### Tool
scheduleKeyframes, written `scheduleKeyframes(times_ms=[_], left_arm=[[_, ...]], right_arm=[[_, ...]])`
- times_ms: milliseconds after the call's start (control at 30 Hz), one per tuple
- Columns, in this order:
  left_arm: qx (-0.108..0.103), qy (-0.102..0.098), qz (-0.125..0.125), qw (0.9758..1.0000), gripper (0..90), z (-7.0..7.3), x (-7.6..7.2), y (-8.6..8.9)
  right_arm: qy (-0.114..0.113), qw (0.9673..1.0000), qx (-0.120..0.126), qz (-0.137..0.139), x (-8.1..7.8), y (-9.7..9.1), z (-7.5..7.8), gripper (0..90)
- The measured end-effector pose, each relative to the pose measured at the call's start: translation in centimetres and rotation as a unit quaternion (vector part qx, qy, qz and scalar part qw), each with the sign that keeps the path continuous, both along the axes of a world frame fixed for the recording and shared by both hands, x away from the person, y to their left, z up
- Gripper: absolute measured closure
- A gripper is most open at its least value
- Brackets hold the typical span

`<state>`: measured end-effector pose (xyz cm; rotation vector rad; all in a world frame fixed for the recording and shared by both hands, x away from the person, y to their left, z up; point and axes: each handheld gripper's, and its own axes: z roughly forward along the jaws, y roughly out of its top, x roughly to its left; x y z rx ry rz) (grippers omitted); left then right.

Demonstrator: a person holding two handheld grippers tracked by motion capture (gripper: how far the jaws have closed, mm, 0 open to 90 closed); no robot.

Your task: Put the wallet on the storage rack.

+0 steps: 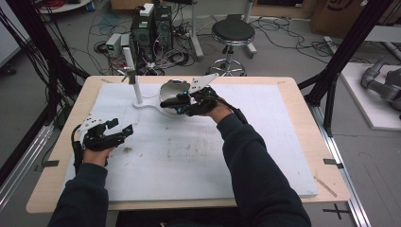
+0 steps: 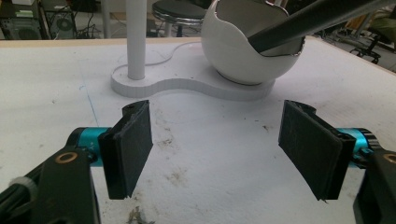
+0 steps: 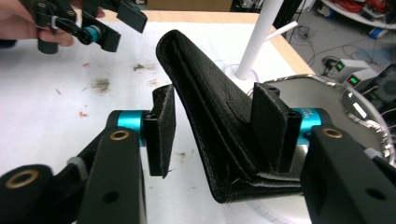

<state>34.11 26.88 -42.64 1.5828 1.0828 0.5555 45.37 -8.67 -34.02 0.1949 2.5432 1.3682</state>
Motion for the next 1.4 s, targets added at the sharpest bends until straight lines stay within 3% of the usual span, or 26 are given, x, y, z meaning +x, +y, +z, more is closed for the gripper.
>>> scheduleKeyframes(times_ms=[100, 167, 200, 267, 400, 533, 600, 667, 700, 800, 867, 933, 1033, 1200, 1233, 1267, 1333, 1400], left_arm=[[0.0, 0.0, 0.001, 1.0, 25.8, 0.0, 0.0, 0.0], [-0.001, -0.002, 0.002, 1.0, 25.8, 0.0, 0.0, 0.0], [-0.001, -0.002, 0.003, 1.0, 25.8, 0.0, 0.0, 0.0], [-0.001, -0.001, 0.003, 1.0, 25.8, 0.0, 0.0, 0.0], [-0.001, -0.001, 0.001, 1.0, 25.8, 0.0, -0.1, 0.0], [-0.001, -0.001, 0.001, 1.0, 25.8, 0.1, -0.1, 0.0], [-0.002, -0.002, 0.002, 1.0, 25.8, 0.1, -0.1, 0.0], [-0.001, -0.001, 0.003, 1.0, 25.8, 0.0, 0.0, 0.0], [-0.002, -0.002, 0.004, 1.0, 25.8, 0.0, 0.0, 0.0], [-0.004, -0.002, 0.004, 1.0, 26.0, 0.0, 0.1, 0.0], [-0.004, -0.001, 0.004, 1.0, 26.0, 0.0, 0.1, 0.0], [-0.004, -0.002, 0.004, 1.0, 26.0, 0.0, 0.0, 0.0], [-0.002, 0.0, 0.001, 1.0, 26.0, 0.0, 0.0, 0.0], [-0.005, 0.001, 0.003, 1.0, 26.0, -0.1, 0.1, 0.0], [-0.004, 0.001, 0.002, 1.0, 26.0, -0.1, 0.1, 0.0], [-0.004, 0.001, 0.002, 1.0, 26.0, -0.1, 0.1, 0.0], [-0.004, 0.001, 0.002, 1.0, 26.0, -0.1, 0.1, 0.0], [-0.005, 0.001, 0.003, 1.0, 26.0, -0.1, 0.1, 0.0]], right_arm=[[-0.004, 0.9998, -0.02, 0.004, -0.3, 0.2, -0.2, 57.4], [-0.032, 0.9991, -0.026, -0.01, -1.1, 0.9, -0.6, 60.8], [-0.061, 0.9977, -0.019, -0.025, -1.7, 1.2, -1.0, 62.0], [-0.074, 0.9963, -0.017, -0.041, -2.0, 1.6, -1.5, 63.8], [-0.101, 0.991, 0.027, -0.083, -2.1, 1.6, -1.6, 69.9], [-0.084, 0.989, 0.054, -0.109, -1.4, 0.9, -1.5, 72.5], [-0.061, 0.9876, 0.08, -0.121, -1.0, 0.4, -1.4, 73.6], [-0.048, 0.984, 0.112, -0.13, -0.7, -0.1, -1.0, 76.9], [-0.047, 0.9842, 0.113, -0.127, -0.5, -0.3, -0.8, 77.1], [-0.059, 0.9884, 0.099, -0.099, -0.4, -0.4, -0.9, 77.0], [-0.087, 0.991, 0.068, -0.076, -0.8, -0.2, -0.9, 77.1], [-0.118, 0.9907, 0.039, -0.055, -1.2, -0.1, -0.8, 77.6], [-0.151, 0.9871, 0.016, -0.049, -1.4, -0.1, -0.5, 78.6], [-0.182, 0.9809, 0.012, -0.067, -1.0, -0.3, 0.4, 79.0], [-0.192, 0.979, 0.01, -0.067, -0.9, -0.2, 0.7, 79.0], [-0.213, 0.975, -0.004, -0.064, -0.9, -0.1, 1.0, 79.0], [-0.227, 0.9718, -0.017, -0.059, -0.9, 0.0, 1.2, 79.0], [-0.229, 0.972, -0.019, -0.049, -0.7, -0.1, 1.2, 79.0]])
